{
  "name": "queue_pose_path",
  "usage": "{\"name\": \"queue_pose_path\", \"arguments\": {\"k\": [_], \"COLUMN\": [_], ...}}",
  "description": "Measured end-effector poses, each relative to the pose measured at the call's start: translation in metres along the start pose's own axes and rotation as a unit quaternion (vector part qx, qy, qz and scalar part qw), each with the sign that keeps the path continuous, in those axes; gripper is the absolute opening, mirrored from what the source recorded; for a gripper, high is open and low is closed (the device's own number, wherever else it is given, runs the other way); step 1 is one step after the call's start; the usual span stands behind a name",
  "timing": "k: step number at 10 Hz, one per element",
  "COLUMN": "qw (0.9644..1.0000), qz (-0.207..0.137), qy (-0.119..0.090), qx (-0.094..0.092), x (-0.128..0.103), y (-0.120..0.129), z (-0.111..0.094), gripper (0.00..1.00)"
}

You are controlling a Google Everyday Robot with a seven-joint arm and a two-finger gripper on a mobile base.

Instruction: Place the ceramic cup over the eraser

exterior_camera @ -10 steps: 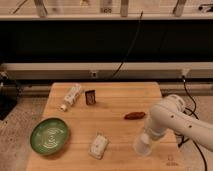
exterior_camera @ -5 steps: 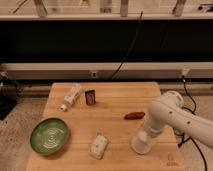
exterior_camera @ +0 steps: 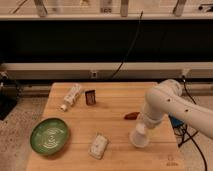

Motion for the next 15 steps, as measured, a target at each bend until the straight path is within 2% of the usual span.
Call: {"name": "queue_pose_path", "arguments": {"k": [4, 6, 9, 11, 15], "qw": [0.9988, 0.9966, 0.9926, 0.9903, 0.9864], "qz": [-0.043, -0.068, -0.098, -0.11, -0.129], "qy": [-0.011, -0.017, -0.019, -0.022, -0.025], "qx": [0.023, 0.043, 0.07, 0.082, 0.099], "x": [-0.037, -0.059, -0.085, -0.099, -0.118], "y": [-0.061, -0.101, -0.148, -0.175, -0.21], "z": [-0.029, -0.042, -0.057, -0.062, -0.076], "gripper": [0.0, 0.0, 0.0, 0.0, 0.0]}}
